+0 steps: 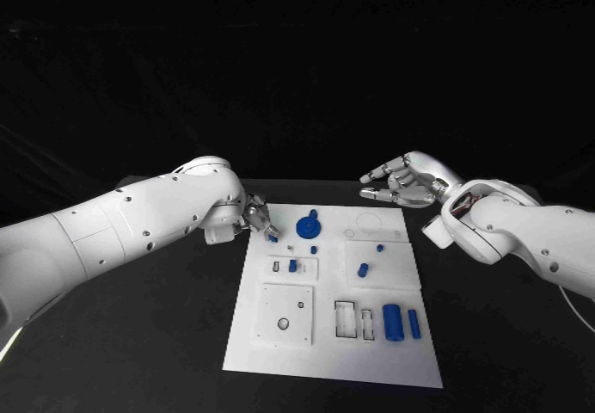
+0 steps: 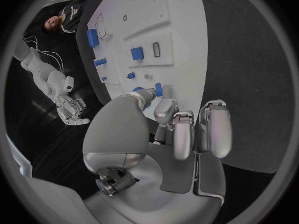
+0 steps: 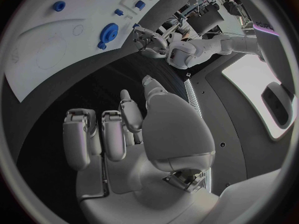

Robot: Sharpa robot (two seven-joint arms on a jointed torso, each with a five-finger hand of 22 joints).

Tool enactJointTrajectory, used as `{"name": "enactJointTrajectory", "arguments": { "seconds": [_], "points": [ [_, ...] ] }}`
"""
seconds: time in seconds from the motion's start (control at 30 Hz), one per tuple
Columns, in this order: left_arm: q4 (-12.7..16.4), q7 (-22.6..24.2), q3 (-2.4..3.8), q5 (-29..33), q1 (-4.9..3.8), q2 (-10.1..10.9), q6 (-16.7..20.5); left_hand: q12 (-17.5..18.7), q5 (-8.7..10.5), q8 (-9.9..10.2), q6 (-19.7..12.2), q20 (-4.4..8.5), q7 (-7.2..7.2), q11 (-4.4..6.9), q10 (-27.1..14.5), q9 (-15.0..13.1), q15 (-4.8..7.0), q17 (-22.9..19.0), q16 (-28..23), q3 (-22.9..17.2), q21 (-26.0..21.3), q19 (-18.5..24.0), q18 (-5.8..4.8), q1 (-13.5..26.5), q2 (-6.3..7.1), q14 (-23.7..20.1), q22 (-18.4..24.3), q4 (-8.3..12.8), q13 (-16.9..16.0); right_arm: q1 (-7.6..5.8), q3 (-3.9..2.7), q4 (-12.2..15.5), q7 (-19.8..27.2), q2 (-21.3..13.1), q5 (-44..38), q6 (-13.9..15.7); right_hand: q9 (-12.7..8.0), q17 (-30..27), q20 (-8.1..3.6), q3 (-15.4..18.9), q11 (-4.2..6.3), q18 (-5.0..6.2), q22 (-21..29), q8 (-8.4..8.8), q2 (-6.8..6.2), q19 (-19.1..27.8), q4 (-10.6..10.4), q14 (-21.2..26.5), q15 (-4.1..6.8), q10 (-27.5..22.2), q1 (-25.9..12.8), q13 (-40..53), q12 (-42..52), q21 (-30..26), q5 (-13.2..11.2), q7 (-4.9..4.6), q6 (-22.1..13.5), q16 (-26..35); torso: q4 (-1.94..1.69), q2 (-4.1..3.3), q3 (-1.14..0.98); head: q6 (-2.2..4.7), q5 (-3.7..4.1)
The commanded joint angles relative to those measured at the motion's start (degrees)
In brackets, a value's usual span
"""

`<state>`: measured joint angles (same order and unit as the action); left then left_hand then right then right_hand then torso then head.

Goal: Assemble the parts on the task board

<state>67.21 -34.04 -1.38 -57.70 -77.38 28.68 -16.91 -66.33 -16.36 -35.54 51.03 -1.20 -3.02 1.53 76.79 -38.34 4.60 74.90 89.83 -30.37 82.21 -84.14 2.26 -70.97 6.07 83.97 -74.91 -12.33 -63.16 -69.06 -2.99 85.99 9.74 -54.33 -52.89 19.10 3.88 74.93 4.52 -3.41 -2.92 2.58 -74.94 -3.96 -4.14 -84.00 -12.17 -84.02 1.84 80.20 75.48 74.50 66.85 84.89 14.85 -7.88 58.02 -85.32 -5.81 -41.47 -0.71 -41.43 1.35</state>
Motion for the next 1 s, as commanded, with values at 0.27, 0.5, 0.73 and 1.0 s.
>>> {"name": "enactJointTrajectory", "arguments": {
  "seconds": [0.27,0.5,0.73,1.0],
  "points": [
    [11.08,0.19,-0.37,-3.80,1.74,5.90,10.42,-0.57,-0.22,-0.72,0.22,-0.04,0.44,0.08,0.93,-0.41,0.27,15.10,0.17,-9.34,0.19,-2.44,0.02,1.41,0.74,6.03,-5.90,8.56,-0.70,0.12,0.09,-0.26,0.51,-0.01,-0.20,-0.89,0.10,6.06,0.21,0.32,0.04,0.06,-2.83,-0.03,0.30,0.17,-0.08,-4.04,-0.49,-0.45,-0.21,-0.10,-0.27,-0.35,0.20,-0.02,-0.33,0.22,-0.38,0.41,-0.15,-0.18,0.10],
    [14.87,1.07,-0.46,-7.24,3.25,8.77,12.20,-0.87,-0.19,-0.92,0.40,0.01,0.51,0.14,1.17,-0.51,0.31,15.10,0.17,-9.77,0.53,-2.61,-0.08,1.63,1.07,6.03,-6.32,8.86,-0.99,0.22,0.11,-0.36,0.57,0.09,-0.17,-0.88,0.10,5.98,0.21,0.37,0.05,0.07,-2.78,-0.03,0.26,0.19,0.04,-4.02,-0.49,-0.47,-0.09,-0.13,-0.31,-0.38,0.15,-0.02,-0.34,0.27,-0.37,0.44,-0.14,-0.42,0.09],
    [16.36,2.28,-0.59,-7.08,4.00,9.66,11.67,-1.01,-0.18,-1.02,0.51,0.03,0.55,0.18,1.29,-0.56,0.33,15.10,0.17,-9.96,0.66,-2.68,-0.11,1.74,1.24,6.03,-6.48,8.99,-1.13,0.28,0.12,-0.50,0.69,0.38,-0.17,-0.79,0.10,5.96,0.21,0.40,0.05,0.08,-2.75,-0.03,0.23,0.21,0.10,-4.02,-0.49,-0.50,-0.03,-0.18,-0.36,-0.40,0.11,-0.02,-0.34,0.28,-0.24,0.33,-0.15,-0.68,0.01],
    [17.04,2.28,-0.79,-6.58,4.64,9.62,10.29,-1.01,-0.18,-1.02,0.51,0.03,0.55,0.18,1.29,-0.56,0.33,15.10,0.17,-9.96,0.66,-2.68,-0.11,1.74,1.24,6.03,-6.48,8.99,-1.13,0.34,0.12,-0.54,0.74,0.52,-0.17,-0.75,0.10,5.95,0.21,0.42,0.05,0.08,-2.72,-0.03,0.22,0.22,0.12,-4.01,-0.49,-0.51,-0.01,-0.20,-0.39,-0.41,0.08,-0.02,-0.35,0.29,-0.28,0.33,-0.19,-1.03,0.21]
  ]
}}
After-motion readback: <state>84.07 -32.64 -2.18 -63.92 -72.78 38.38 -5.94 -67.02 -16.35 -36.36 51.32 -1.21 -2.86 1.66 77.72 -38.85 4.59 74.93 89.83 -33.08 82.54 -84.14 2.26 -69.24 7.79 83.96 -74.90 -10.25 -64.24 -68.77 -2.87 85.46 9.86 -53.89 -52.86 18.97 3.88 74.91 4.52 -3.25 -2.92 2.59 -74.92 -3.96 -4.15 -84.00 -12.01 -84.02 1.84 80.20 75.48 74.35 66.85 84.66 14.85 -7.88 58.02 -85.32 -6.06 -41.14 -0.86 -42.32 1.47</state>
